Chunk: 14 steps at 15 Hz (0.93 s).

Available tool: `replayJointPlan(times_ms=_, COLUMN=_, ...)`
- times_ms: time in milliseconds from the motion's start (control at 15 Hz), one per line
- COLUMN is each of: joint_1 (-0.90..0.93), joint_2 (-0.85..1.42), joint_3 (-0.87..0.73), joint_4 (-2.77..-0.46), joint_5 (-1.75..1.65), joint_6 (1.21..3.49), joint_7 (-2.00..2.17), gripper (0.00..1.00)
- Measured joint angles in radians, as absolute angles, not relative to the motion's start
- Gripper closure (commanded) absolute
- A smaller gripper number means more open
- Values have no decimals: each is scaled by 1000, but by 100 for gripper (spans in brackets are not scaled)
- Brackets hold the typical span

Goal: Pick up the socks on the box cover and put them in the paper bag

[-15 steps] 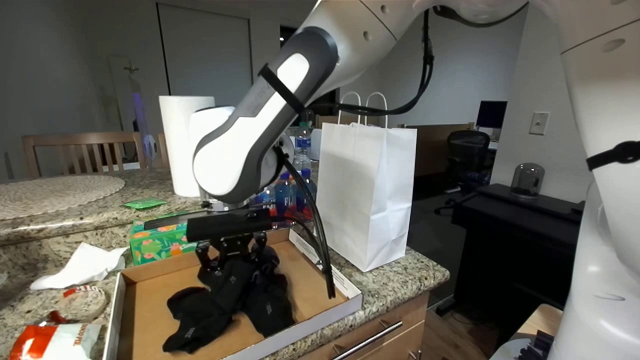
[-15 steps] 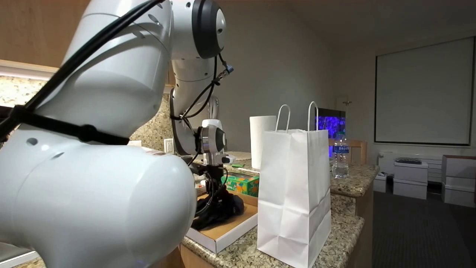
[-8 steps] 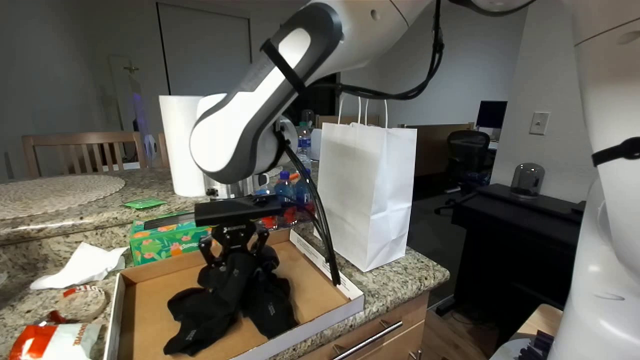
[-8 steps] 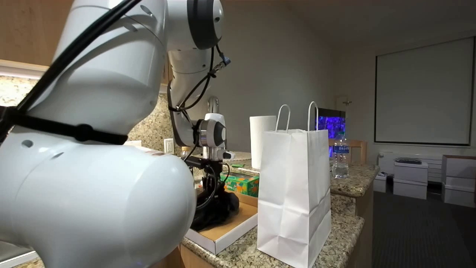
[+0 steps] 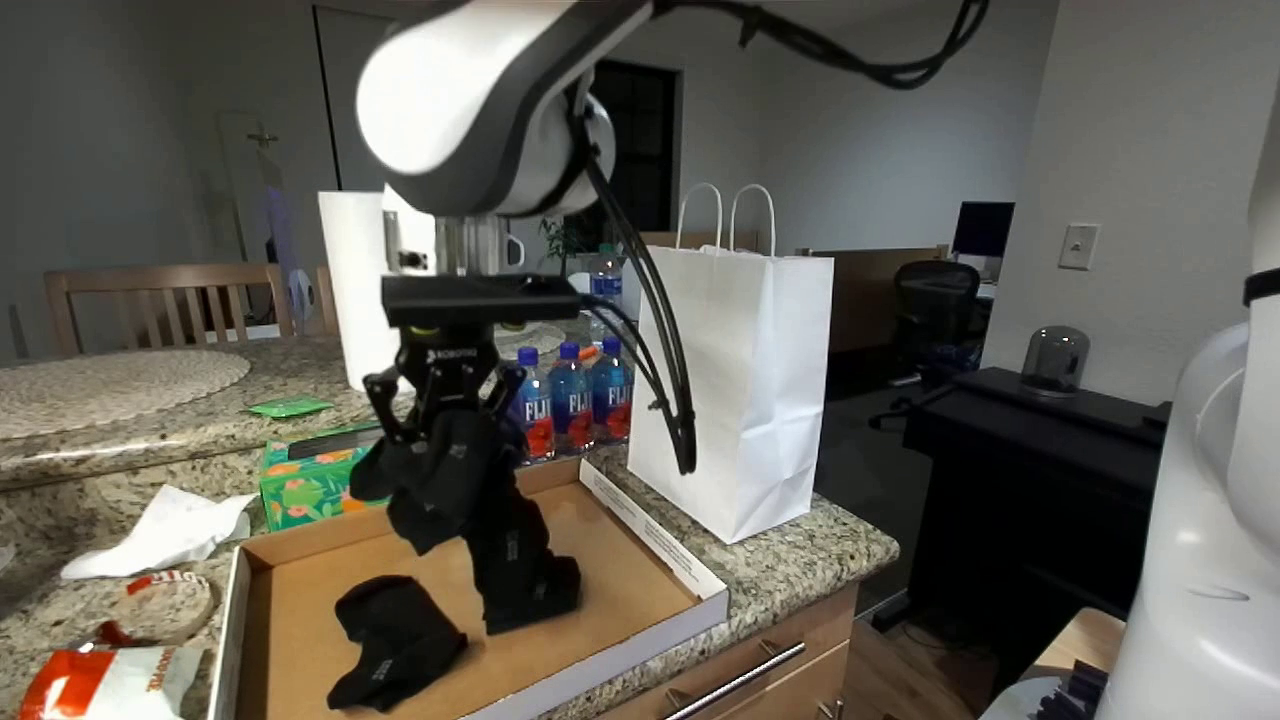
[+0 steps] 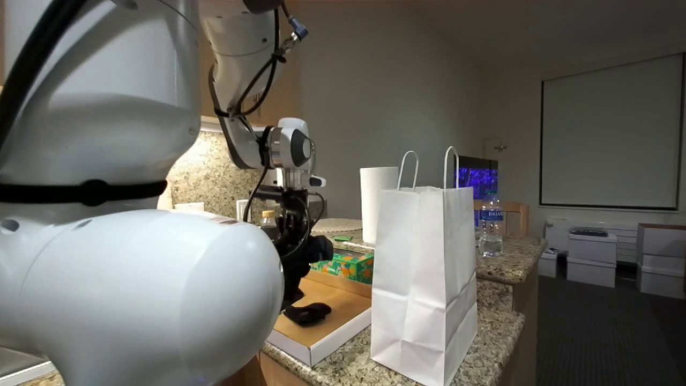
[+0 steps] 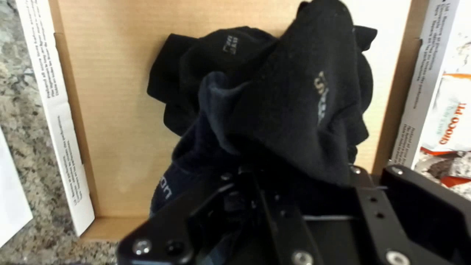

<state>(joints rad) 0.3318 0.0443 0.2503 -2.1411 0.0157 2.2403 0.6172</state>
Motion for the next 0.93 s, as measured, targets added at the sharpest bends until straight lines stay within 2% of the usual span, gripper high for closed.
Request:
replayJointPlan(times_ms=467, joint_1=305, joint_2=-243, joint_3=256, joint_4=-2093, joint_5=14, joint_6=2067, joint_7=570, gripper=88)
replayJointPlan(times_ms=933, joint_1=179, joint_2=-382, joint_3=232, joint_4=-1877, joint_5=-33, joint_6=1846, joint_7=492, gripper=88)
